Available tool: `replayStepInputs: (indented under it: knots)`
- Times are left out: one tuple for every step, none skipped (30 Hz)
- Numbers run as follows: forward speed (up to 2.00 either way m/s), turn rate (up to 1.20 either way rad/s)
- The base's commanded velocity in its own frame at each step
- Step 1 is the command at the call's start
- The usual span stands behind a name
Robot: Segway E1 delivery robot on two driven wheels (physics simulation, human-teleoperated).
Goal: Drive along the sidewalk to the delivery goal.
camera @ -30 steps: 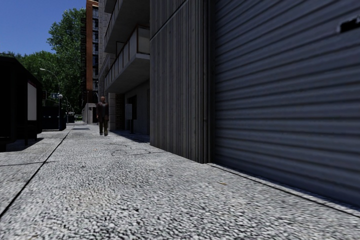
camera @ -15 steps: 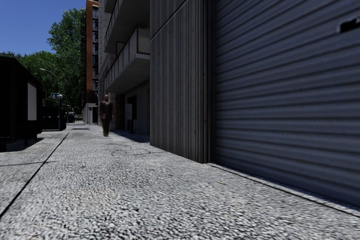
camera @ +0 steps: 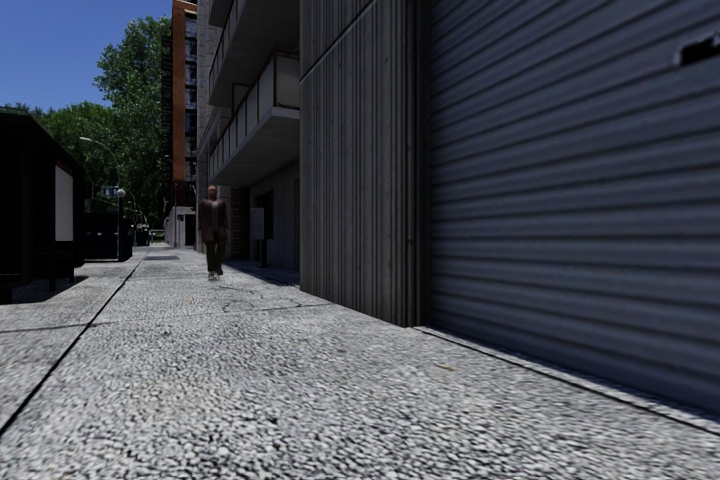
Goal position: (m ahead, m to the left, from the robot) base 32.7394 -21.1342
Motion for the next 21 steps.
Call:
replayStepInputs:
  knots:
    - [2.0,0.0]
    - [1.97,0.55]
    - [1.62,0.32]
    - [0.71,0.0]
    - [0.71,0.0]
    - [0.0,0.0]
    - [0.0,0.0]
    - [0.0,0.0]
    - [0.0,0.0]
    - [0.0,0.0]
    - [0.0,0.0]
    - [0.0,0.0]
    - [0.0,0.0]
    - [0.0,0.19]
    - [0.18,0.41]
    - [0.18,0.41]
    - [0.42,0.5]
    - [0.76,0.52]
    - [1.06,0.53]
    - [1.06,0.53]
    - [1.16,0.53]
